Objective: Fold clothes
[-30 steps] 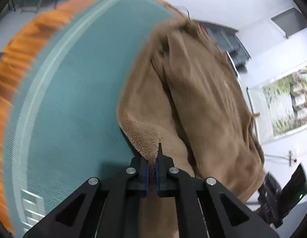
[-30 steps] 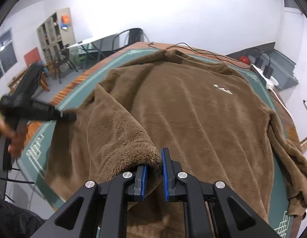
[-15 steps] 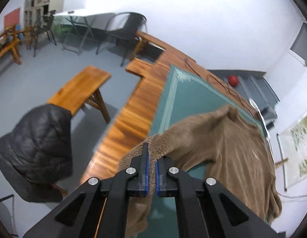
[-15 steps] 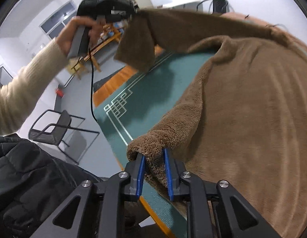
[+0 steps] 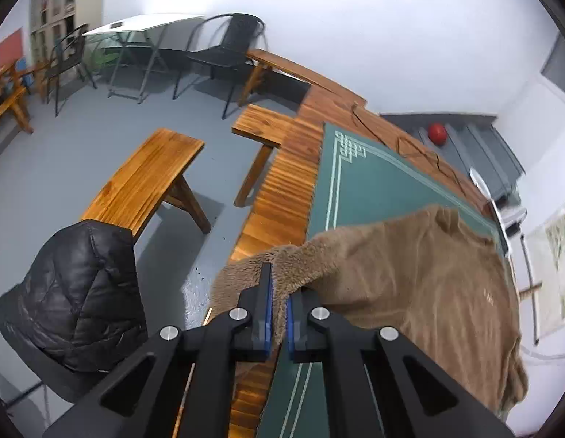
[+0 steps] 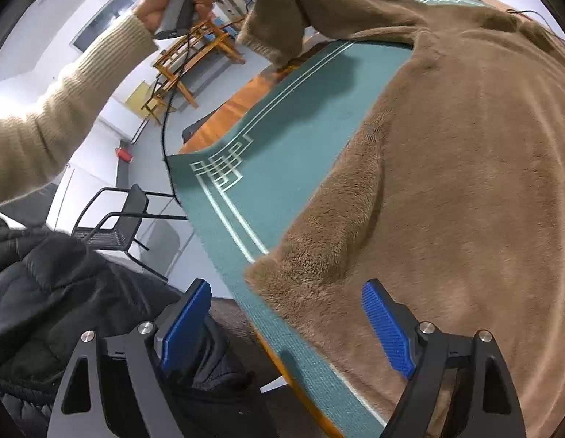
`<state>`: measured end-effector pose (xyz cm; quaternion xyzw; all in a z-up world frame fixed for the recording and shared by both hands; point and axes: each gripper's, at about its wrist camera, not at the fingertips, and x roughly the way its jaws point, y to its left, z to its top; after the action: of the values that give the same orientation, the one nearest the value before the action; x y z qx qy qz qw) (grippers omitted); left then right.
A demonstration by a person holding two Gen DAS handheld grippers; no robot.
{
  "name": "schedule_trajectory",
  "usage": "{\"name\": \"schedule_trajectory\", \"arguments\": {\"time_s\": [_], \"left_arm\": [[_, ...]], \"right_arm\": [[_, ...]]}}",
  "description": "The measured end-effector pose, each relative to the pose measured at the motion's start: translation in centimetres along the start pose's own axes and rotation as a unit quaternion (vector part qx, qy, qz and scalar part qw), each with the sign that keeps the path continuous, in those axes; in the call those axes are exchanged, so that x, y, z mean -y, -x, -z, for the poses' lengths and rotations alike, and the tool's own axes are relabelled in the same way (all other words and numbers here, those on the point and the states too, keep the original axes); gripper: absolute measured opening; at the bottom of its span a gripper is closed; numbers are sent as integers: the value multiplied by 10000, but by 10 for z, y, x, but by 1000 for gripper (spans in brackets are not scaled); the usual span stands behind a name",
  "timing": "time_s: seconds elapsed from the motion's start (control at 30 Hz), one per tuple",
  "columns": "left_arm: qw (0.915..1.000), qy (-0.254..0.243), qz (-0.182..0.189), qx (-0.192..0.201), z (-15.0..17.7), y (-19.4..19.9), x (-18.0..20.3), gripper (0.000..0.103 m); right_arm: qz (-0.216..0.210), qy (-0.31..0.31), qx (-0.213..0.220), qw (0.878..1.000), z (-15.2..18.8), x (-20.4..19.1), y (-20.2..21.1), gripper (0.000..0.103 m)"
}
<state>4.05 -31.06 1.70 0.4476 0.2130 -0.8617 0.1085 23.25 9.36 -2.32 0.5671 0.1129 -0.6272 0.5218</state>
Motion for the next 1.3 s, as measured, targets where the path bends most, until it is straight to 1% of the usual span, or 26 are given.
{"name": "schedule_trajectory", "arguments": {"time_s": [0.17, 0.23, 0.33, 0.4, 0.43, 0.47, 0.53, 0.6, 0.63, 0.67, 0.73, 0.83, 0.9, 0.97, 1.07, 1.1, 1.17, 1.27, 1.3], "left_arm": [[9993, -284, -7, -230, 22, -4, 16, 7], [9987, -417, 28, -285, 35, -1, 24, 7], [9969, -690, 12, -382, 57, 5, 39, 12], [9953, -860, 12, -441, 72, 9, 49, 19], [9944, -945, 7, -467, 80, 12, 54, 26], [9935, -1031, 1, -493, 88, 15, 59, 32], [9925, -1109, -33, -515, 99, 18, 66, 40], [9921, -1137, -109, -527, 107, 21, 69, 46], [9922, -1112, -202, -529, 109, 22, 70, 52], [9925, -1054, -353, -512, 112, 24, 70, 61], [9941, -876, -540, -354, 117, 34, 67, 69], [9950, -597, -795, -96, 124, 51, 64, 72], [9947, -802, -629, -122, 143, 59, 77, 73], [9934, -1055, -420, -172, 164, 67, 93, 74], [9887, -1459, -135, -306, 198, 76, 116, 75], [9860, -1617, -67, -406, 212, 76, 125, 75], [9793, -1932, 68, -606, 239, 76, 142, 75], [9662, -2398, 270, -904, 281, 76, 167, 75], [9640, -2450, 321, -979, 292, 77, 173, 75]], "right_arm": [[-294, -181, 77, 9994, 0, 0, -3, 87], [-413, -292, 257, 9984, -2, 3, 3, 87], [-512, -548, 592, 9954, -6, 11, 13, 87], [-485, -750, 743, 9932, -5, 19, 17, 87], [-451, -840, 784, 9924, -4, 23, 17, 87], [-455, -879, 786, 9920, -4, 25, 15, 87], [-441, -854, 751, 9925, -3, 24, 10, 87], [-309, -772, 674, 9943, -3, 19, 5, 87], [-242, -723, 647, 9950, -1, 17, 4, 87], [-176, -674, 622, 9956, 0, 16, 3, 87], [-188, -621, 603, 9961, 3, 17, 5, 87], [-115, -596, 697, 9957, 11, 21, 14, 87], [16, -643, 827, 9945, 18, 25, 23, 87], [233, -748, 983, 9921, 27, 32, 33, 87], [816, -916, 1237, 9847, 43, 40, 47, 87], [976, -1021, 1333, 9810, 51, 45, 55, 87], [1168, -1239, 1464, 9745, 64, 54, 67, 87], [1353, -1589, 1587, 9650, 90, 73, 88, 87], [1412, -1655, 1599, 9629, 98, 77, 93, 87]]}}
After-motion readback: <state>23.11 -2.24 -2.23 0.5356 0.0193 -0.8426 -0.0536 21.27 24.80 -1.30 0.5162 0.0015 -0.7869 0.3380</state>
